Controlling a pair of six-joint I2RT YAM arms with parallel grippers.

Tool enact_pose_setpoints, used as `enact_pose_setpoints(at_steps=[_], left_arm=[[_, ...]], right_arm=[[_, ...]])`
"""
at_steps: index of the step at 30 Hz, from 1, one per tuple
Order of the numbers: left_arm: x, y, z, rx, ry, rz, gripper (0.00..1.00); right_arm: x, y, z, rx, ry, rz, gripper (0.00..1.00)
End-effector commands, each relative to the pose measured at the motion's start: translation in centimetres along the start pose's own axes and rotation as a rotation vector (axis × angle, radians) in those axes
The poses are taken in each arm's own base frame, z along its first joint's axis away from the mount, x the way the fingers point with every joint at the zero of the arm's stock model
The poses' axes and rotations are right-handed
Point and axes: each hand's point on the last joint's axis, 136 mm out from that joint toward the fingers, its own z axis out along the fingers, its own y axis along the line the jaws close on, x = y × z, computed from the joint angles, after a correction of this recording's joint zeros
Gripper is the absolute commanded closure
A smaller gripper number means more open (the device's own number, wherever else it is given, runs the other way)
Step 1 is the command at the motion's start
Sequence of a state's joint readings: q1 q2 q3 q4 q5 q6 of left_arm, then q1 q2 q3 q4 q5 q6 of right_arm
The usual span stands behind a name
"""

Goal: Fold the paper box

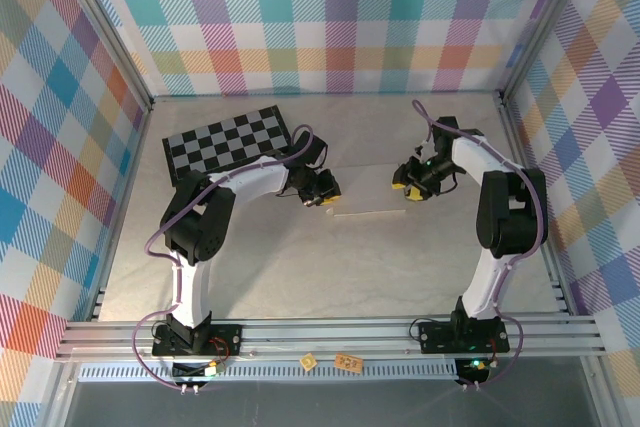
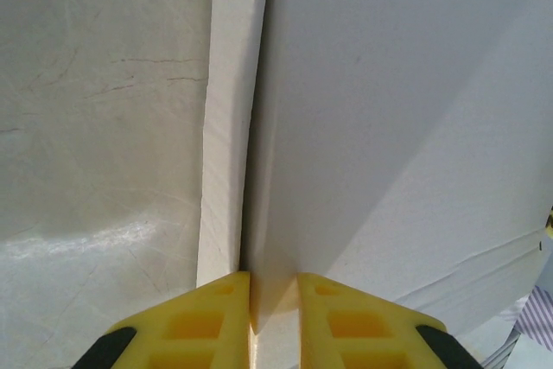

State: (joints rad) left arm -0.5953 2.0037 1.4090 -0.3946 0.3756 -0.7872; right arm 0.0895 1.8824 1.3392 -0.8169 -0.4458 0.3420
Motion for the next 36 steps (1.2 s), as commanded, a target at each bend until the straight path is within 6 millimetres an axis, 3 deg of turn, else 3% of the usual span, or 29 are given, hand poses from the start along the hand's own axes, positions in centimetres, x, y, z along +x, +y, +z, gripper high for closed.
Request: enact_pose_setpoints(at_steps=[1,9,16,26,36], left_arm=[[0.4,0.2,0.4,-0.025,0.021,0.012,0.82],[0.1,-0.3,0.3,-0.017,0.022,0.020,0.80],[-0.5,-0.7,-1.9,-0.072,-0.018,0.060,0.66],[-1.2,0.3,-4.7,-0.148,-0.053,0.093,0.60],[-1.9,0.4,-3.0,-0.084,-0.011,0.081,0.60]], right_arm=[[0.2,0.8,0.4,-0.018,0.021,-0.023,0.54],[0.1,2.4,0.6,-0.064,0.027,-0.019,0.59],[-0.1,0.0,-0.1,0.086,-0.014,-0.023,0.60],[-0.4,0.0,-1.0,0.119,-0.027,-0.053,0.54],[0.2,-1.0,0.7,0.119,0.016,-0.057,0.51]])
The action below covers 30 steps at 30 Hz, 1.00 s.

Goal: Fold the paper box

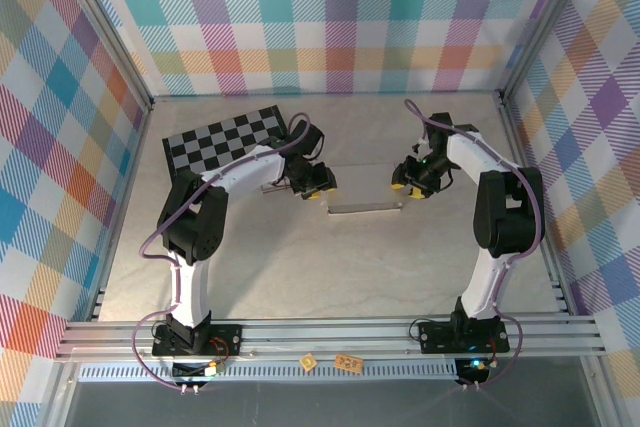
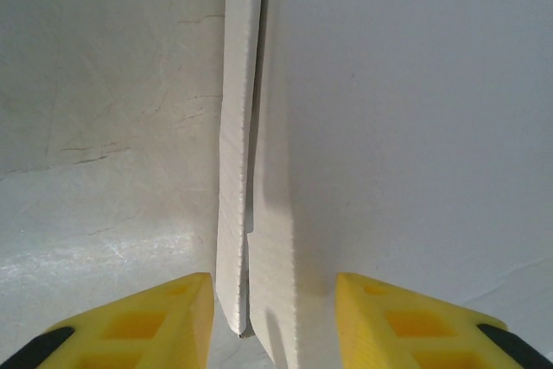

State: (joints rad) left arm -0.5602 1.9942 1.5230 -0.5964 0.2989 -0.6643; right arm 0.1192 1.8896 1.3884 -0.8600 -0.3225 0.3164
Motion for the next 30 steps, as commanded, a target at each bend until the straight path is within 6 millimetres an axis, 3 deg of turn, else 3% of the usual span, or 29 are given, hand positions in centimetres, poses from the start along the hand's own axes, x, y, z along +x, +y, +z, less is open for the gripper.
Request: enact_pose_setpoints(at_steps=[1,11,21,27,30], left_arm=[[-0.1,-0.2,-0.1,0.015,0.014,0.013,0.60],[-0.5,1.1,-0.8,0.003,0.000,0.016,0.59],[-0.2,0.4,1.4,0.094,0.049,0.022,0.59],[0.6,1.8,2.3,0.056,0.073,0.013,0.61],[0.4,1.3,2.8,0.096,0.060,0.017,0.60]], right_arm=[[0.8,-0.5,1.3,0.004,0.046,-0.006,0.52],[0.9,-1.9,2.9,0.046,0.064,0.020,0.64],[1.1,-2.5,3.2,0.069,0.076,0.017,0.67],[1.3,-2.7,3.5,0.070,0.083,0.021,0.67],[1.4,-2.8,3.6,0.073,0.087,0.023,0.67]])
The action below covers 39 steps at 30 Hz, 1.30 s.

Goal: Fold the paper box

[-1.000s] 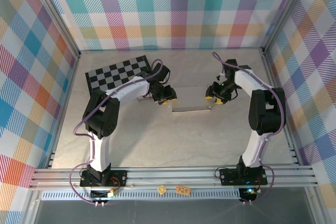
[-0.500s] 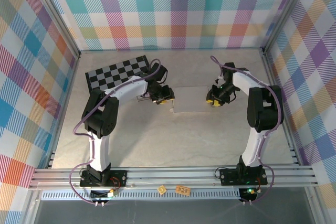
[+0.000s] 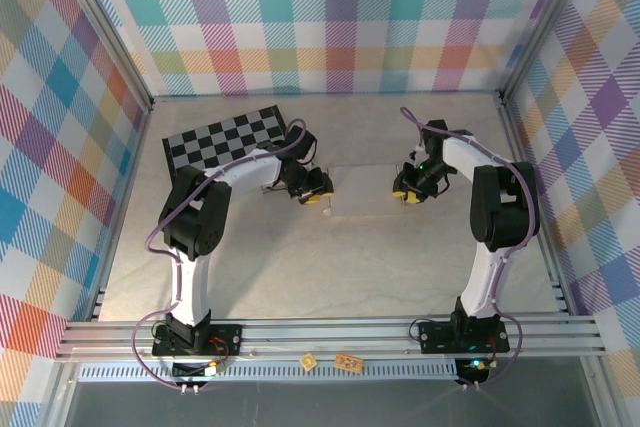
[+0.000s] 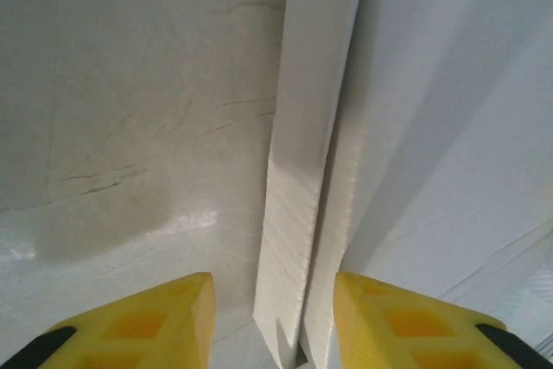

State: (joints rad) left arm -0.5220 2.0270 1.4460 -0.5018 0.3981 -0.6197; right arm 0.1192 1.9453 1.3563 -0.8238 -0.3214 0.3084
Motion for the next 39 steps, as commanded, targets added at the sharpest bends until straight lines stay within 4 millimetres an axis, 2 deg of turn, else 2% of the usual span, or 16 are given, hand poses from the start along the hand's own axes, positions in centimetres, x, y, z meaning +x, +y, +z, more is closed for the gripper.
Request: enact_pose_setpoints(at_steps=[1,7,11,18,29,39], left_arm=[[-0.1,-0.6,0.9,0.056,-0.004,0.014,0.59],[0.2,-1.2,2.0,0.073,0.005,0.014,0.63],[0.8,-0.7,2.7,0.073,0.011,0.004,0.70],[0.9,-0.9,3.1,0.101,0.009,-0.015,0.83],[2.0,-1.9,3.9,0.090,0.046,-0.013,0.87],[2.8,-2.9,4.8,0.088,0.074,-0.002,0.95]], right_arm=[[0.9,-1.4,1.3,0.056,0.041,0.010,0.67],[1.1,-1.3,1.6,0.041,0.051,0.008,0.68],[1.5,-1.4,1.9,0.029,0.063,0.012,0.68],[1.9,-1.4,2.2,0.018,0.074,0.015,0.76],[1.7,-0.7,2.2,-0.017,0.086,0.011,0.81],[2.1,1.0,2.8,-0.062,0.102,0.023,0.86]])
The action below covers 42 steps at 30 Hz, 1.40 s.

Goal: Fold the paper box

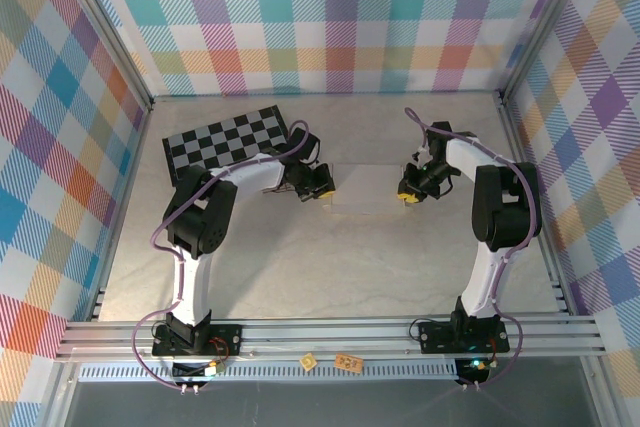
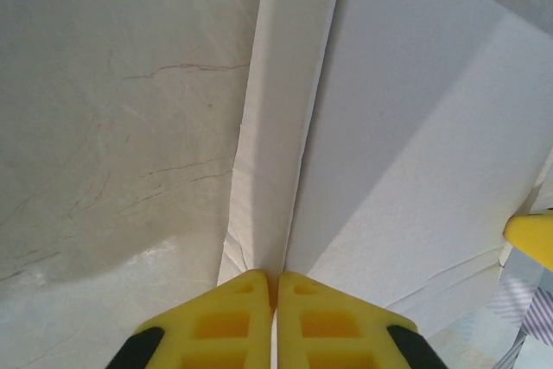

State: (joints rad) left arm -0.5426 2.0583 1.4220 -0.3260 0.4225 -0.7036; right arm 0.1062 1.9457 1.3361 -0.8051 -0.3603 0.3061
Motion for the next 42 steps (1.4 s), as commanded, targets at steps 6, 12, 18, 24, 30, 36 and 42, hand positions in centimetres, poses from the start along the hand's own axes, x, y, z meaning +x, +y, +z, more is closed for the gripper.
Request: enact_pose_setpoints(at_steps=[6,12,18,24,30,36,42], left_arm=[[4.3,0.2,2.5,-0.041,0.115,0.013,1.00],[4.5,0.4,2.4,-0.046,0.127,0.018,1.00],[4.4,1.1,1.6,-0.085,0.130,0.053,1.00],[3.5,1.7,0.3,-0.048,0.126,0.055,1.00],[2.8,1.5,-0.8,0.084,0.161,0.057,1.00],[2.2,2.3,-1.4,0.174,0.191,-0.015,1.00],[1.8,2.4,-1.7,0.182,0.204,-0.054,1.00]], right_arm=[[2.0,0.8,2.5,-0.023,0.084,0.017,0.87],[1.7,0.9,2.3,-0.022,0.080,0.014,0.87],[1.3,0.6,1.6,0.007,0.060,-0.004,0.83],[-0.1,1.0,-1.0,-0.014,-0.021,-0.003,0.62],[-1.4,2.5,-3.7,-0.132,-0.089,0.007,0.38],[-1.5,2.2,-4.2,-0.269,-0.086,0.099,0.29],[-1.2,3.1,-4.4,-0.421,-0.102,0.105,0.20]])
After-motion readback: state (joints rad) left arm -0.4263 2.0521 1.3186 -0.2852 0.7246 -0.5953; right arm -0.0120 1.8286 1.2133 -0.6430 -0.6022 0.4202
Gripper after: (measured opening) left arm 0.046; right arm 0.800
